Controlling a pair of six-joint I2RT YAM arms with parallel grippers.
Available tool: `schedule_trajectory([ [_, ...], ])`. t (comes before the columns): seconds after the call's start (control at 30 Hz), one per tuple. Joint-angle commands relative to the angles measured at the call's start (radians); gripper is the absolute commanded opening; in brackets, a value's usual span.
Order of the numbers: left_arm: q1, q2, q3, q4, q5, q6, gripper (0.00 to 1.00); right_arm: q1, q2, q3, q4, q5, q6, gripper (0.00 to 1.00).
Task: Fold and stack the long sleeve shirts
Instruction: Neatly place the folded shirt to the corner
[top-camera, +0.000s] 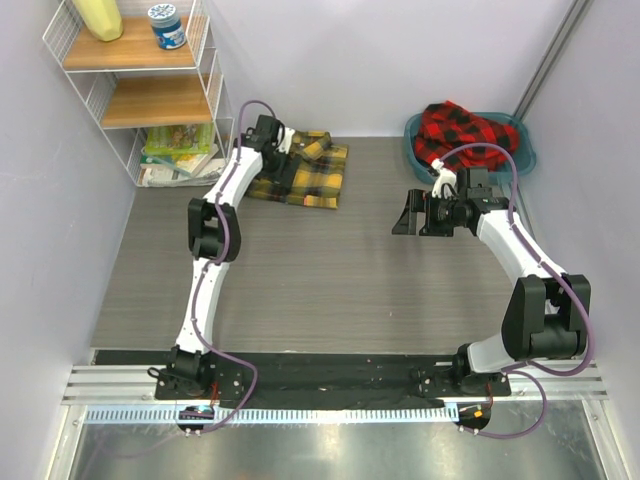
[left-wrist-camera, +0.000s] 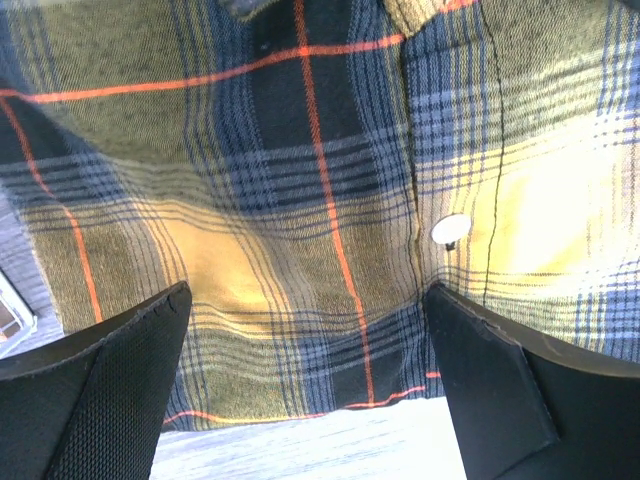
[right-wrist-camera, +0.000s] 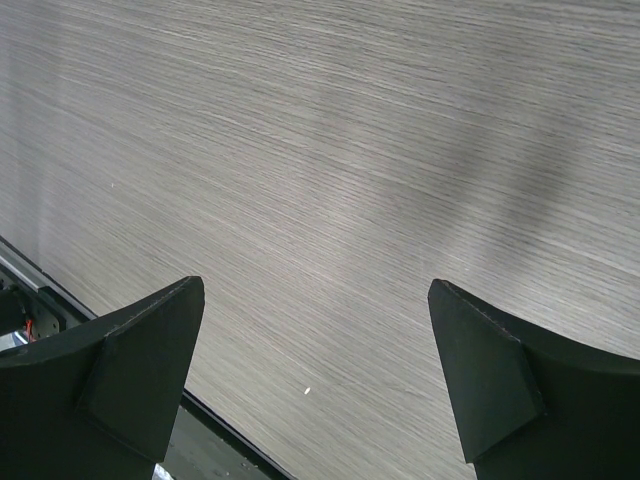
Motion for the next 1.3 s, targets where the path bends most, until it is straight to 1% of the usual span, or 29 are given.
schedule_trajectory([
  [0.0, -0.02, -0.186, -0.185, 0.19, -0.064, -0.013, 1.0, -0.003, -0.036, 0.017, 0.014, -0.009, -0.014, 1.0],
  [0.03, -0.034, -0.279, -0.233, 0.212, -0.093, -0.009, 1.0, -0.003, -0.046, 0.018, 0.014, -0.009, -0.014, 1.0],
  [0.07, -0.058, -0.317, -0.276, 0.22, -0.11, -0.001, 1.0, -0.006, -0.051, 0.021, 0.01, -0.009, -0.014, 1.0],
  [0.1, -0.069, -0.352, -0.365, 0.223, -0.138, -0.012, 1.0, -0.006, -0.054, 0.021, 0.008, -0.012, -0.014, 1.0],
  [0.13, -0.079, -0.431, -0.414, 0.229, -0.136, -0.025, 1.0, -0.006, -0.059, 0.021, 0.007, -0.013, -0.014, 1.0],
  [0.17, -0.094, -0.463, -0.466, 0.247, -0.136, -0.041, 1.0, -0.006, -0.062, 0.02, 0.007, -0.017, -0.011, 1.0],
  [0.2, -0.103, -0.496, -0.556, 0.255, -0.156, -0.07, 1.0, -0.006, -0.063, 0.02, 0.005, -0.018, -0.008, 1.0],
  [0.23, -0.123, -0.538, -0.592, 0.256, -0.156, -0.07, 1.0, -0.005, -0.063, 0.02, 0.005, -0.018, -0.007, 1.0],
  [0.3, -0.143, -0.564, -0.683, 0.255, -0.152, -0.127, 1.0, -0.006, -0.063, 0.018, 0.008, -0.021, -0.003, 0.99],
  [0.43, -0.204, -0.566, -0.777, 0.276, -0.195, -0.153, 1.0, -0.006, -0.063, 0.026, 0.008, -0.023, 0.008, 1.0],
  [0.57, -0.22, -0.515, -0.768, 0.284, -0.205, -0.199, 1.0, -0.006, -0.068, 0.029, 0.008, -0.02, 0.008, 1.0],
  [0.7, -0.24, -0.433, -0.731, 0.292, -0.218, -0.24, 1.0, -0.006, -0.057, 0.032, 0.008, -0.018, 0.011, 1.0],
  [0.83, -0.254, -0.351, -0.689, 0.322, -0.26, -0.271, 1.0, -0.008, -0.039, 0.03, 0.013, -0.024, 0.023, 1.0],
  [0.9, -0.25, -0.311, -0.634, 0.322, -0.274, -0.292, 1.0, -0.008, -0.036, 0.029, 0.016, -0.024, 0.028, 1.0],
  [1.03, -0.24, -0.216, -0.544, 0.332, -0.268, -0.285, 1.0, -0.008, -0.037, 0.032, 0.016, -0.017, 0.022, 1.0],
  [1.27, -0.224, -0.142, -0.403, 0.332, -0.268, -0.273, 1.0, -0.009, -0.031, 0.029, 0.016, -0.014, 0.019, 1.0],
])
